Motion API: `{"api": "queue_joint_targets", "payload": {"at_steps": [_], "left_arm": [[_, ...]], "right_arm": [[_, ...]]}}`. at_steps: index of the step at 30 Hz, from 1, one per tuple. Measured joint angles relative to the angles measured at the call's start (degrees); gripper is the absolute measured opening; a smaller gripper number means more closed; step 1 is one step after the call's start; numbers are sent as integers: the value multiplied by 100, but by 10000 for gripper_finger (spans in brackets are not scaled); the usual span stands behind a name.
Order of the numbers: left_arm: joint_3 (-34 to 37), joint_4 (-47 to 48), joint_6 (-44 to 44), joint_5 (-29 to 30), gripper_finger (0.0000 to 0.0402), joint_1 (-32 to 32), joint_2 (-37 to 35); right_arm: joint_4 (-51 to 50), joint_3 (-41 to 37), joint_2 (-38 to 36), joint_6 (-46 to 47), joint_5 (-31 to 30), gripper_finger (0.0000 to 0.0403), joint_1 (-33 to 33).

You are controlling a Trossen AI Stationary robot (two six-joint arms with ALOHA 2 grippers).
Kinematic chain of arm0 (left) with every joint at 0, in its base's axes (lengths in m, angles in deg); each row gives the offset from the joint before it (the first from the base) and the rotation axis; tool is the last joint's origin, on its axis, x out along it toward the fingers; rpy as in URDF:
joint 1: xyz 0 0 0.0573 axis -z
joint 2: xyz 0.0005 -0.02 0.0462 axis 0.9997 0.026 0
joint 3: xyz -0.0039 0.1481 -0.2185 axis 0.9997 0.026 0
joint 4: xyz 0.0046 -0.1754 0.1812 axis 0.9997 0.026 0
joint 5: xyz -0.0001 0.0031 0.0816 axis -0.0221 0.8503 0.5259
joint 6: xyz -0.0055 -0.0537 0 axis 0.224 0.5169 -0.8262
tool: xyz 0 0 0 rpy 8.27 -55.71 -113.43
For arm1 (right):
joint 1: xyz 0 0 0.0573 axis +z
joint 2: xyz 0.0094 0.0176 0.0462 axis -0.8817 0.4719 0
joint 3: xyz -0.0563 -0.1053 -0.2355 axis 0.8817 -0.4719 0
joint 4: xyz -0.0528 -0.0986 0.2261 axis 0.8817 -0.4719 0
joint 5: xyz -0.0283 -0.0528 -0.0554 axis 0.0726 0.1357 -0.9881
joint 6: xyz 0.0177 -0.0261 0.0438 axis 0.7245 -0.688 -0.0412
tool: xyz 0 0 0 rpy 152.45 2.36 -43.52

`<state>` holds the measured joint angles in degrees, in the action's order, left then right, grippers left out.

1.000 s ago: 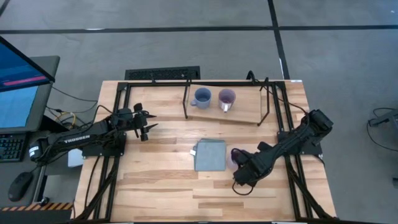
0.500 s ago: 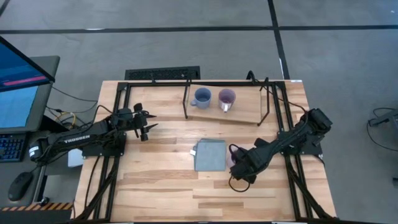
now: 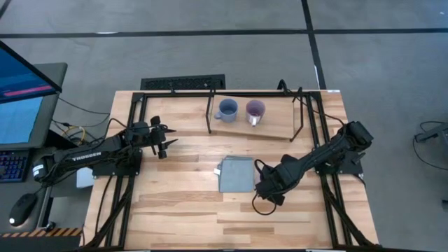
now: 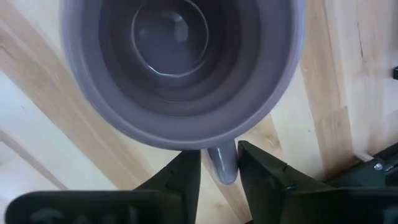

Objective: Stack small to large cups/mugs on shelf
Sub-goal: Put the violet cup on the shelf

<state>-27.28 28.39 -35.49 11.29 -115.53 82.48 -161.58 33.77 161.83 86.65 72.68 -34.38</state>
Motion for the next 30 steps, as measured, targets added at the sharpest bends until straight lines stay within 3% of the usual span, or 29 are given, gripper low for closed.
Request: {"api": "queue_joint_targets", "payload": {"at_steps": [7, 18, 30], "left_arm": [[0, 0, 0, 0, 174, -1, 2], [0, 1, 1, 0, 174, 0, 0], [0, 2, 1, 0, 174, 0, 0]], "right_arm": [[450, -2, 0, 93, 24, 101, 2], [717, 0, -7, 1027, 20, 72, 4], [1035, -6, 4, 1727, -719, 70, 102]]}}
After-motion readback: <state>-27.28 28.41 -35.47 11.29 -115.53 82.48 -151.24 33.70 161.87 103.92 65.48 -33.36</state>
